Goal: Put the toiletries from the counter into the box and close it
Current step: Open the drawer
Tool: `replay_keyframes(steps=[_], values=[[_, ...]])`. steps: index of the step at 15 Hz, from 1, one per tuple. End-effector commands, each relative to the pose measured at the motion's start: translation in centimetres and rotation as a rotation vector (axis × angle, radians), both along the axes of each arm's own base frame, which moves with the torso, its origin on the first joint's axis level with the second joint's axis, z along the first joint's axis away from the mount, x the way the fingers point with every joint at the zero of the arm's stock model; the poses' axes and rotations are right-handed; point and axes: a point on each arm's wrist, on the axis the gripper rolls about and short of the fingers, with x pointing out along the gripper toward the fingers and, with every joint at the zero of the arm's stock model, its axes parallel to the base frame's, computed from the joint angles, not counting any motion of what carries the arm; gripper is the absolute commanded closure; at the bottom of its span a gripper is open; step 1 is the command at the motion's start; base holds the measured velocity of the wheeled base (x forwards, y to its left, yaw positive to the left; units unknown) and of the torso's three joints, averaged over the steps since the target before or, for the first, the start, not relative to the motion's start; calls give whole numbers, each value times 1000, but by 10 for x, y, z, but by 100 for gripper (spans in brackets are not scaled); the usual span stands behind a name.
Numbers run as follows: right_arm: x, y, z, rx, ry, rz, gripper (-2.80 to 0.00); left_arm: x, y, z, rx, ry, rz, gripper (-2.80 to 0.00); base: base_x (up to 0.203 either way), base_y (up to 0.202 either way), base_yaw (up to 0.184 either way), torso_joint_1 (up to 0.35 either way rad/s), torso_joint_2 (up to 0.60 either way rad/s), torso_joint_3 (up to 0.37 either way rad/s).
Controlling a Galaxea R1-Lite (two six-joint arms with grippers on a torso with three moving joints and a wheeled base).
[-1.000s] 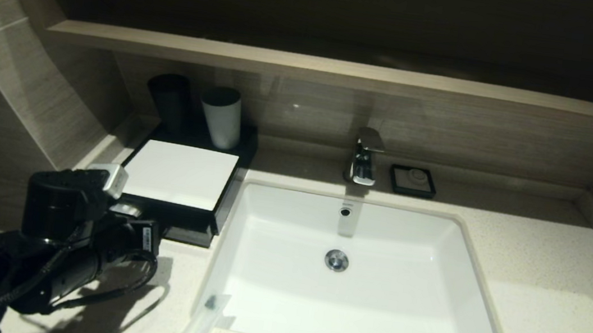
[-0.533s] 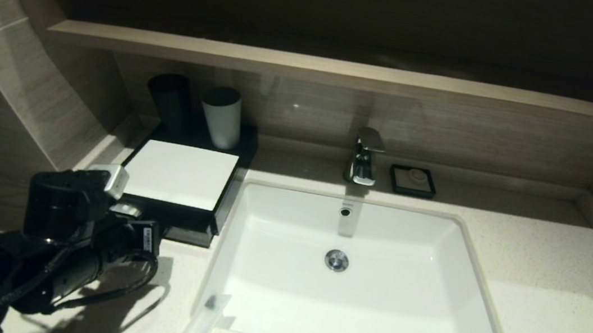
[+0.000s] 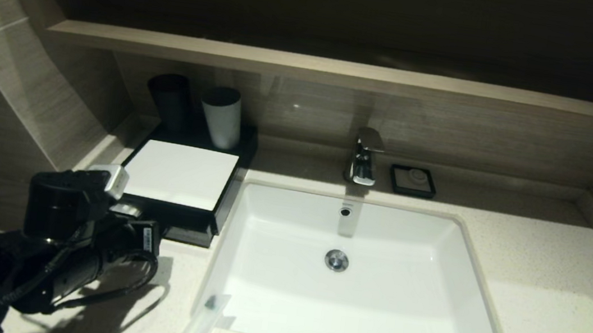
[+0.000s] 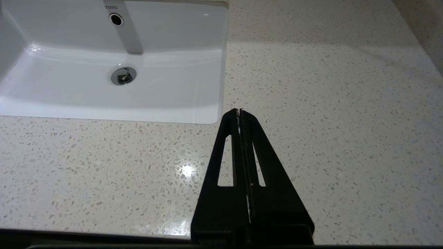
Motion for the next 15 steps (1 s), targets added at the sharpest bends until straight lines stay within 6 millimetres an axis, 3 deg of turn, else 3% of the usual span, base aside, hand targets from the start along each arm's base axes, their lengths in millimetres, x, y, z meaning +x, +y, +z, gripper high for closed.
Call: replay_keyframes(steps=[1,15], values=[[0,0,0,0,1,0,0,1,0,-1,0,2,2,0,0,0,0,0,0,0],[0,0,0,0,-1,0,0,-1,2,-2,-10,-41,13,0,0,0,0,0,0,0]])
